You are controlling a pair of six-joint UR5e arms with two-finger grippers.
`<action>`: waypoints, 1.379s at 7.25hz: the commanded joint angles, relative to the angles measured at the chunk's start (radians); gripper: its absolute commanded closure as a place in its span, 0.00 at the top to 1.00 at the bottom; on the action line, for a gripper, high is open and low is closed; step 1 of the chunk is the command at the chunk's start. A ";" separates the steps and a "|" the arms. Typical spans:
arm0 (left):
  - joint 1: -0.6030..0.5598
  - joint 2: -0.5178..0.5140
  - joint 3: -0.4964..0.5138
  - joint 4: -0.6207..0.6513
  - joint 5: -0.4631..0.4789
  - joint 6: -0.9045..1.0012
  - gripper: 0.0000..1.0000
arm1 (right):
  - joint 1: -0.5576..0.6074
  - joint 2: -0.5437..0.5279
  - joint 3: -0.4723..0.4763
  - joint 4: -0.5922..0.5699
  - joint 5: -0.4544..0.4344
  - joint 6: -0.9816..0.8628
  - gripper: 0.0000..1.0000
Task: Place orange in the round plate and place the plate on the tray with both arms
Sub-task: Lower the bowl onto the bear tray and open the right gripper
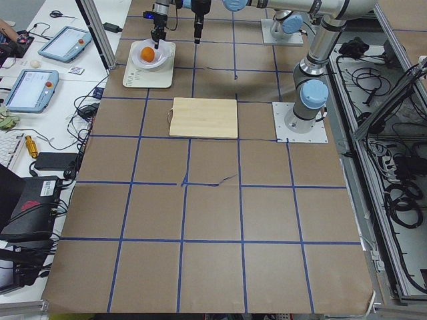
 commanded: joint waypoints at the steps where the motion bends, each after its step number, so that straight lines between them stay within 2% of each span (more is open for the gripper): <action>1: 0.000 0.000 0.000 0.000 -0.001 0.000 1.00 | 0.000 -0.001 0.029 -0.002 -0.001 -0.001 0.40; 3: 0.002 0.000 0.000 0.000 -0.001 0.000 1.00 | -0.001 -0.031 0.031 0.000 -0.015 -0.001 0.83; 4: 0.000 0.002 0.000 0.000 -0.001 0.001 1.00 | -0.001 -0.071 0.031 0.012 -0.022 -0.046 0.93; 5: 0.002 0.002 0.000 0.000 -0.001 0.001 1.00 | -0.003 -0.105 0.026 0.056 -0.089 -0.115 1.00; 6: 0.002 0.000 0.000 0.000 0.000 0.001 1.00 | -0.003 -0.164 0.022 0.199 -0.190 -0.227 1.00; 7: 0.002 0.002 0.002 0.000 -0.001 0.001 1.00 | -0.005 -0.239 0.032 0.295 -0.265 -0.320 1.00; 8: 0.000 0.000 0.000 0.000 -0.001 0.001 1.00 | -0.006 -0.333 0.025 0.452 -0.336 -0.403 1.00; 10: 0.000 0.002 0.000 0.000 -0.001 0.001 1.00 | -0.006 -0.500 0.034 0.622 -0.430 -0.470 1.00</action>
